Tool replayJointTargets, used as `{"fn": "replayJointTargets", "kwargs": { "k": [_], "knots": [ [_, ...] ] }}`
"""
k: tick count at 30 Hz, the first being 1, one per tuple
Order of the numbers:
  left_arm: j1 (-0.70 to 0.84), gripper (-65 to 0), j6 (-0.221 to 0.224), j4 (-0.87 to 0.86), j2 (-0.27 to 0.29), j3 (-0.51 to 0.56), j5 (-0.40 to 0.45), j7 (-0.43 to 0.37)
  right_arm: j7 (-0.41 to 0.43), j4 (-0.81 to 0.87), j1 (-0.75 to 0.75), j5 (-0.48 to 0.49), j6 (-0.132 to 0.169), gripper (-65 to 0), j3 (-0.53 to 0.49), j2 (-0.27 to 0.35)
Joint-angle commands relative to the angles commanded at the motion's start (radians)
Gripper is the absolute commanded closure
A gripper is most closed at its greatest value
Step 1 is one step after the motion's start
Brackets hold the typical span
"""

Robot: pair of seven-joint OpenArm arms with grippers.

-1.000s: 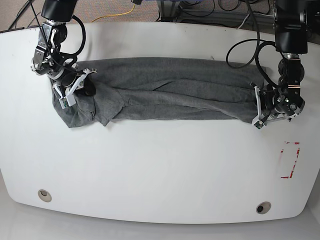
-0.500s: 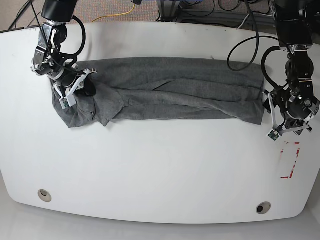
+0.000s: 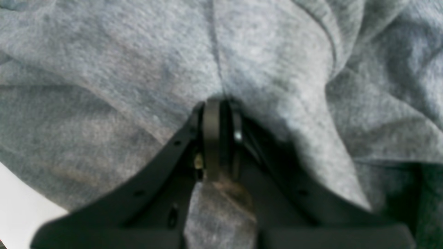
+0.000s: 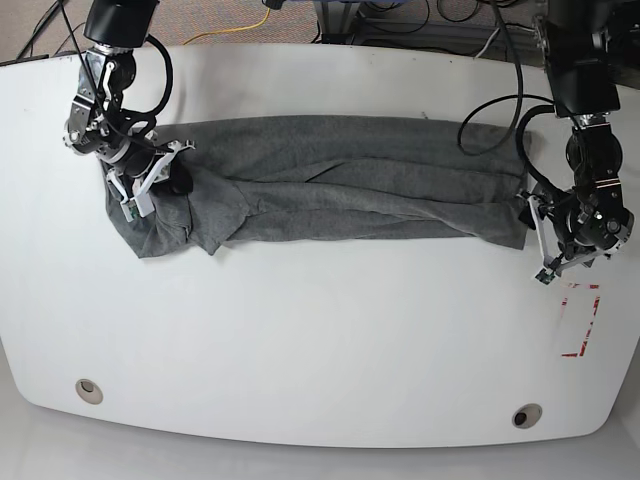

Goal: Layout the t-shirt on the table in an organized manner, then fold the t-shirt properly
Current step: 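Release the left gripper and move it along the folded edge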

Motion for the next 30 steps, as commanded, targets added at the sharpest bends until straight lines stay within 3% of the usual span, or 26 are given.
{"fn": "replayJointTargets", "kwargs": {
  "k": [13,23,26,28,30],
  "knots": [
    [-0.124,-40.8,0.000,-0.245,0.049,-0.012,-0.005,-0.103,0.000,0.000,0.000,0.000,0.000,-4.1,0.000,0.000],
    [-0.132,-39.6,0.000,-0.281,0.049,-0.011,-0.005,-0.106,0.000,0.000,0.002,0.002,0.000,-4.1,0.000,0.000],
    [-0.130,-28.3,0.000,-0.281,0.049,-0.011,-0.005,-0.106,0.000,0.000,0.003,0.002,0.000,-4.1,0.000,0.000],
    [-0.129,-15.0,0.000,-0.281,0.049,-0.011,-0.005,-0.106,0.000,0.000,0.014,0.002,0.000,-4.1,0.000,0.000],
    [-0.129,-6.4,0.000,-0.281,0.049,-0.012,-0.005,-0.106,0.000,0.000,0.015,0.002,0.000,-4.1,0.000,0.000]
  ]
}}
